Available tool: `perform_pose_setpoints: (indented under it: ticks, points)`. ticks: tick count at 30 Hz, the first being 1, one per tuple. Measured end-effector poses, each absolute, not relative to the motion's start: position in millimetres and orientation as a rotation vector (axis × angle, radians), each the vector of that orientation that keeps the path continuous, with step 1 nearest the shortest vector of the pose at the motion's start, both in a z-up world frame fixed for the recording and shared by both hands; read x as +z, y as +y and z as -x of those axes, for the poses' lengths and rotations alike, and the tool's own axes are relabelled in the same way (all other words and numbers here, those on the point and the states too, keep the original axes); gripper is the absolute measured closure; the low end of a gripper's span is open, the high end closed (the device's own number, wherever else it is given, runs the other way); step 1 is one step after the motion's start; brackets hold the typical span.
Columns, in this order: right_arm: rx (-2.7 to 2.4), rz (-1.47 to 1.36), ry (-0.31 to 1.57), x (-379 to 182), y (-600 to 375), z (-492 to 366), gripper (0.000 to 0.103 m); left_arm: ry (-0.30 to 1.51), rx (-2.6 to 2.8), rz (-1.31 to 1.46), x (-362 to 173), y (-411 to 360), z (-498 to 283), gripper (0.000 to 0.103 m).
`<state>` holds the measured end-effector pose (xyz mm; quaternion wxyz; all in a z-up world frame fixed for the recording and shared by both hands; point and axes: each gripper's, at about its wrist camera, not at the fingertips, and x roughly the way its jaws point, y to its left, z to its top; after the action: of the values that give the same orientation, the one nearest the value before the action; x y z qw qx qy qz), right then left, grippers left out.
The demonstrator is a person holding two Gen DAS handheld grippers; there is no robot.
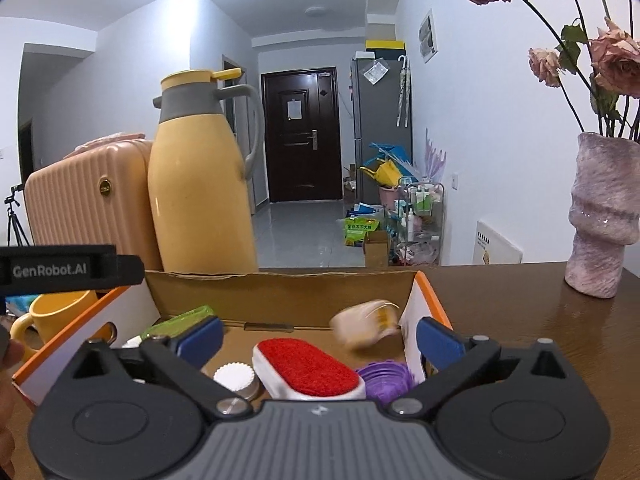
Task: Organize rigid objects
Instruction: 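Open the left gripper releasing the tube while the right gripper releases the plug adapter in the box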
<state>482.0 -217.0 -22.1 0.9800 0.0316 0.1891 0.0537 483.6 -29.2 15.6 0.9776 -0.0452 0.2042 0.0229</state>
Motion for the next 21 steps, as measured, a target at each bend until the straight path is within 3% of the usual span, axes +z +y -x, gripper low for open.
perform_pose_setpoints:
  ticks: [21]
  points:
    - [0.097,-0.066,0.291,-12,-227,-431,0.000,0.388,0.074,0.146,22,-14,-455,0.000]
